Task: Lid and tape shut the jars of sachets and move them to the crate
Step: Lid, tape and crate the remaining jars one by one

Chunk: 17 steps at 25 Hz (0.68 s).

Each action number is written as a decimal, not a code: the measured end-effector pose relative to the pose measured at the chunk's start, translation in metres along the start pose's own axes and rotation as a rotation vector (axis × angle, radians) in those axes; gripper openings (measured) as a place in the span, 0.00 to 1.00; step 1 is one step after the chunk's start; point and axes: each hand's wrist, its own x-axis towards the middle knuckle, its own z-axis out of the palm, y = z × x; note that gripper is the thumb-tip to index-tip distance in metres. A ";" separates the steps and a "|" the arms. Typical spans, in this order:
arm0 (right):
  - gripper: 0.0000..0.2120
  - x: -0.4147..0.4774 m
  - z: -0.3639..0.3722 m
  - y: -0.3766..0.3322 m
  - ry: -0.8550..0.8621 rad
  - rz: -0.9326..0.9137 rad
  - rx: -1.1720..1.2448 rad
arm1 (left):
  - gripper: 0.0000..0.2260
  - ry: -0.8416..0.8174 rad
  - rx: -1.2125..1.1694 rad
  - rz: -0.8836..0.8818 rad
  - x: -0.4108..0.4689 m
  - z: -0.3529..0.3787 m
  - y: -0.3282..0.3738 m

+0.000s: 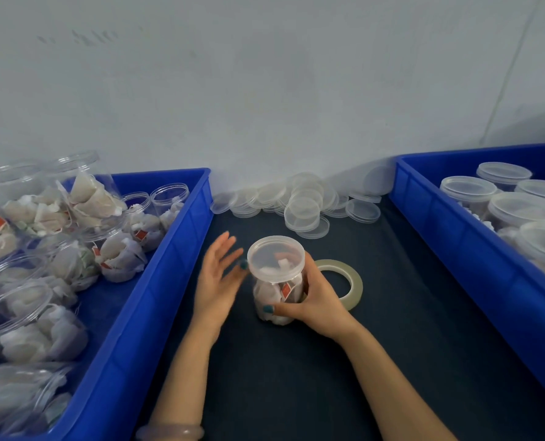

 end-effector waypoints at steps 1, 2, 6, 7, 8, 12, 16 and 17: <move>0.44 0.000 -0.001 0.000 -0.001 0.003 0.000 | 0.20 0.081 0.024 0.020 0.000 -0.003 0.000; 0.44 0.000 0.000 0.000 -0.002 0.001 -0.003 | 0.13 0.141 0.028 0.048 -0.001 -0.004 0.000; 0.44 -0.003 0.004 -0.003 0.021 -0.010 0.000 | 0.22 0.082 0.044 0.133 -0.017 0.017 0.016; 0.44 -0.003 0.004 -0.003 0.028 -0.014 0.009 | 0.31 0.027 0.103 0.121 -0.019 0.025 0.022; 0.44 -0.004 0.004 -0.003 0.031 -0.019 0.017 | 0.39 -0.013 0.198 0.108 -0.019 0.032 0.027; 0.43 -0.003 0.002 -0.004 0.014 -0.019 0.031 | 0.50 -0.047 0.500 0.076 -0.011 0.044 0.036; 0.43 -0.001 -0.002 -0.006 0.009 -0.026 0.015 | 0.40 -0.150 0.570 0.080 0.001 0.027 0.033; 0.44 0.000 -0.002 -0.007 0.003 -0.027 0.009 | 0.38 -0.170 0.573 0.080 0.003 0.023 0.033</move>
